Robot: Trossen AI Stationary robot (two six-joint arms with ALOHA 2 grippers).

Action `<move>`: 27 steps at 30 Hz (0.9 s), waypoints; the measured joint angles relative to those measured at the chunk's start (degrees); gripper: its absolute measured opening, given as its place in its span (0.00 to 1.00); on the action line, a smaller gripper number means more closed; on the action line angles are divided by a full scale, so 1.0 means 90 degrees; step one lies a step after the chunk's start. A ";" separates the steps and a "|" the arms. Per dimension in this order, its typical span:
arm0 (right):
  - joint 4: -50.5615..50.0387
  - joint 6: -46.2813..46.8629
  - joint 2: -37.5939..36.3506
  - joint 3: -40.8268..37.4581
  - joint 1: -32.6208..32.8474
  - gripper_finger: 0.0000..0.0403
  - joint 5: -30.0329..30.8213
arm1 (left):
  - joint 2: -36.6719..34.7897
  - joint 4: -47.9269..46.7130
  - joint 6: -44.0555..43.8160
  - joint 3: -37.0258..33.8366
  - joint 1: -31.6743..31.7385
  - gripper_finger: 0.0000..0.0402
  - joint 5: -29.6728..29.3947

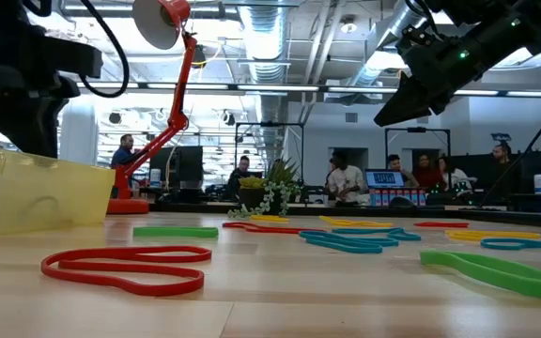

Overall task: Pick and place items into bin
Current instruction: Put the red rubberbands into the yellow bin

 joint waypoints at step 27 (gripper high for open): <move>0.0004 -0.0006 0.0000 0.0000 -0.0002 0.25 -0.0015 | -0.0471 -0.2846 0.1316 0.3201 0.0000 0.17 -0.2561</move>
